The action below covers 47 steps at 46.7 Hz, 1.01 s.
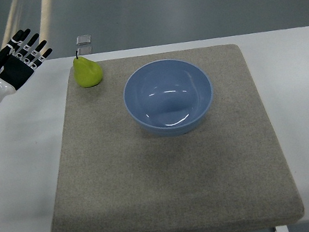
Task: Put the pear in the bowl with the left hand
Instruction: 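Raise the left hand and move it toward the green pear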
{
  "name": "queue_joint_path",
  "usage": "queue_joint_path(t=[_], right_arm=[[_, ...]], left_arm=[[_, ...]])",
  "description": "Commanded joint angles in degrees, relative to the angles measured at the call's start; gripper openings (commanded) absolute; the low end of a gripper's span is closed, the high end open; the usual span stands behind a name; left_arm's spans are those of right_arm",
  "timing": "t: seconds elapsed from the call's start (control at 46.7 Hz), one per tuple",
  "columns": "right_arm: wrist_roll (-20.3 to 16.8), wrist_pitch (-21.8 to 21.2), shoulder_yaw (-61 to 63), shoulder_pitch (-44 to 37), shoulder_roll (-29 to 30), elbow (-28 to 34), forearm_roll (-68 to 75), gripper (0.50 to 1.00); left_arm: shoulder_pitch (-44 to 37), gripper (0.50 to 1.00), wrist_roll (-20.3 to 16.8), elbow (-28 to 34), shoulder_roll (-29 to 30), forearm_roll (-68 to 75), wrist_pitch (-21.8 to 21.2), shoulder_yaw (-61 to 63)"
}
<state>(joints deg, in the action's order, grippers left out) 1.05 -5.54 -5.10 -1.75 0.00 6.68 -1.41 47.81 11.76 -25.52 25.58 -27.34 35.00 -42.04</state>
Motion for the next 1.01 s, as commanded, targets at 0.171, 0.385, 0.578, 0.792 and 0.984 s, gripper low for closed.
queue_joint_path(t=[0.171, 0.385, 0.578, 0.792, 0.984], right_arm=[[0.0, 0.0, 0.0, -0.01, 0.0, 0.0, 0.0, 0.926], [0.0, 0.0, 0.0, -0.01, 0.0, 0.0, 0.0, 0.926], [0.0, 0.0, 0.0, -0.01, 0.0, 0.0, 0.0, 0.924], [0.0, 0.0, 0.0, -0.01, 0.0, 0.0, 0.0, 0.926], [0.0, 0.0, 0.0, -0.01, 0.0, 0.0, 0.0, 0.924]], left_arm=[[0.26, 0.996, 0.02, 0.12, 0.08, 0.09, 0.0, 0.55], [2.46, 0.996, 0.02, 6.79, -0.18, -0.17, 0.0, 0.02], [2.55, 0.996, -0.07, 8.29, -0.18, 0.18, 0.0, 0.81], [4.48, 0.996, -0.77, 8.73, 0.43, 8.16, 0.0, 1.52], [8.26, 0.996, -11.4, 8.73, 2.28, 24.24, 0.0, 1.52]])
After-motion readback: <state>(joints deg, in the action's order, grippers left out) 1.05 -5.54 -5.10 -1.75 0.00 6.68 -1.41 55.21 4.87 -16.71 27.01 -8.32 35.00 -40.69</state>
